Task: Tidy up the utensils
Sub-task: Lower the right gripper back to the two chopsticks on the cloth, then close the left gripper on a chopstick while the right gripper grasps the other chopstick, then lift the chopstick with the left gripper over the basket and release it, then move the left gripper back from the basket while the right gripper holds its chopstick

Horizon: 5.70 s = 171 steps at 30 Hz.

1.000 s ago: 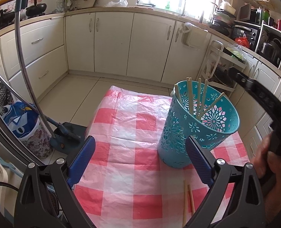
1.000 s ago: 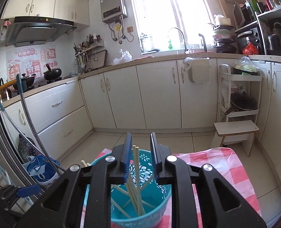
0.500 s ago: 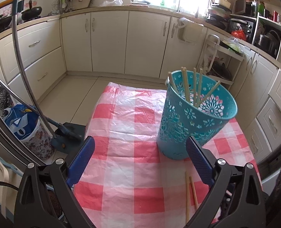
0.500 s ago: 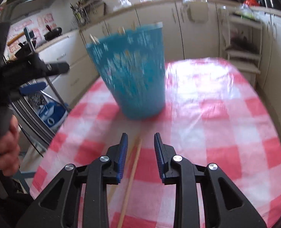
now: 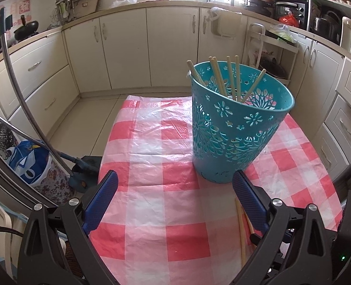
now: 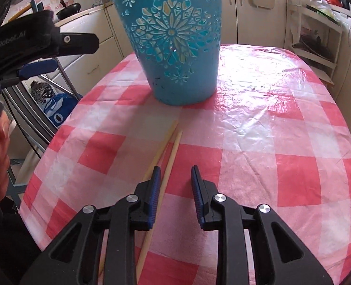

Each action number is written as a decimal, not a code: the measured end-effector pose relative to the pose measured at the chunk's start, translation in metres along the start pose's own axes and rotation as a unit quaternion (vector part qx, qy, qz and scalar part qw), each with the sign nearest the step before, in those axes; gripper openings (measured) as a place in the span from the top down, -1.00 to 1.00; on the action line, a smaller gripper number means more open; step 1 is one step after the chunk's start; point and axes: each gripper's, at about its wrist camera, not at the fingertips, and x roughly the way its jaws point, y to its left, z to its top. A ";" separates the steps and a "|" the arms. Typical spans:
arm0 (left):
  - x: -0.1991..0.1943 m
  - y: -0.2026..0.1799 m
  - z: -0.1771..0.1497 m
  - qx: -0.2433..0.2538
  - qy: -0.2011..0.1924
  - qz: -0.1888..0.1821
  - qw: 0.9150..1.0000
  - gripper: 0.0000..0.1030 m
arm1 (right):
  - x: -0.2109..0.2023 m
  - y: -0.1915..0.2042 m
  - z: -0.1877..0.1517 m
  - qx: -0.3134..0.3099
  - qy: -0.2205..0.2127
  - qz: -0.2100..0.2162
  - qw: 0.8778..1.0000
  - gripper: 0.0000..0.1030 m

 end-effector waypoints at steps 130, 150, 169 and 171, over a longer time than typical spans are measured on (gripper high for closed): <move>0.003 -0.018 0.116 -0.125 -0.290 -0.059 0.947 0.91 | -0.003 -0.056 0.014 0.060 0.025 0.012 0.998 0.81; -0.039 0.029 0.040 -0.156 -0.197 -0.032 0.967 -0.42 | -0.004 -0.055 0.011 0.046 0.024 0.013 0.999 0.81; -0.037 0.034 0.044 -0.128 -0.162 -0.021 0.978 -0.54 | 0.000 -0.039 0.014 -0.005 0.013 -0.035 0.999 0.85; -0.035 0.031 0.045 -0.122 -0.158 -0.020 0.980 -0.55 | -0.001 -0.043 0.014 0.006 0.016 -0.022 1.000 0.89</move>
